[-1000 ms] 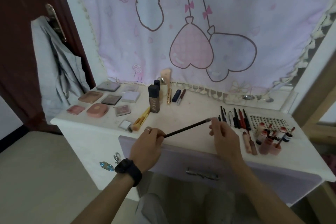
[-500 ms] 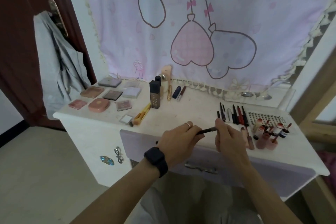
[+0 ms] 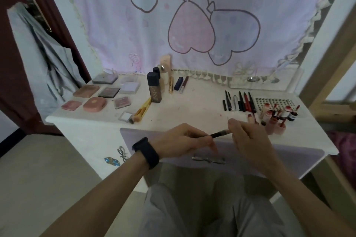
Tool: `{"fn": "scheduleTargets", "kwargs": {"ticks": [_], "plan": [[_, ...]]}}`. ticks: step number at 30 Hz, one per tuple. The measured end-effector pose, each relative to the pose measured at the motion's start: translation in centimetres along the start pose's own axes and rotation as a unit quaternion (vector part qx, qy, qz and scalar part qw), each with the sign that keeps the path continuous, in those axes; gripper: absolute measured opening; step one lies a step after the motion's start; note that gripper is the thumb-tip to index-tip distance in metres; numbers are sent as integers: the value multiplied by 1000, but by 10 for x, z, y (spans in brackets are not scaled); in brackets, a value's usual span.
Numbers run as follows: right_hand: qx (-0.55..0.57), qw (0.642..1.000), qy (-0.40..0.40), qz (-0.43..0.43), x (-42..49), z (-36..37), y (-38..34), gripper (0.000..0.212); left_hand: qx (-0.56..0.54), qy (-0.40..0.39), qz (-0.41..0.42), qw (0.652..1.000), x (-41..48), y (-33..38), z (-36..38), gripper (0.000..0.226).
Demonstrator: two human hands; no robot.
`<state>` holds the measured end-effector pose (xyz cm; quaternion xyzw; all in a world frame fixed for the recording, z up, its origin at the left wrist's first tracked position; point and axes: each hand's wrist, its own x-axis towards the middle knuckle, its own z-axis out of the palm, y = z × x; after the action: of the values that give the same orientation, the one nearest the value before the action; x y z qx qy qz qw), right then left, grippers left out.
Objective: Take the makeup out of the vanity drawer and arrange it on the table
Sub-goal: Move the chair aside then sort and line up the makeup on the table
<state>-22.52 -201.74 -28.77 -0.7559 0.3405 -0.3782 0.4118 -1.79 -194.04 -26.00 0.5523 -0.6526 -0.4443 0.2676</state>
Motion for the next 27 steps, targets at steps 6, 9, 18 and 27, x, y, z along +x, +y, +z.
{"fn": "scheduleTargets", "kwargs": {"ticks": [6, 9, 18, 27], "plan": [[-173, 950, -258, 33, 1, -11, -5, 40, 369, 86, 66, 923, -3, -6, 2, 34], [-150, 936, -311, 71, -2, -10, -12, 39, 562, 118, 169, 801, -6, -8, -1, 50], [-254, 920, -295, 47, -10, 21, -20, 31, 652, 98, 292, 693, 2, -34, -10, 28], [-373, 896, -240, 26, -42, 18, -12, 37, 653, 63, 284, 700, -3, -37, -3, 35]]}}
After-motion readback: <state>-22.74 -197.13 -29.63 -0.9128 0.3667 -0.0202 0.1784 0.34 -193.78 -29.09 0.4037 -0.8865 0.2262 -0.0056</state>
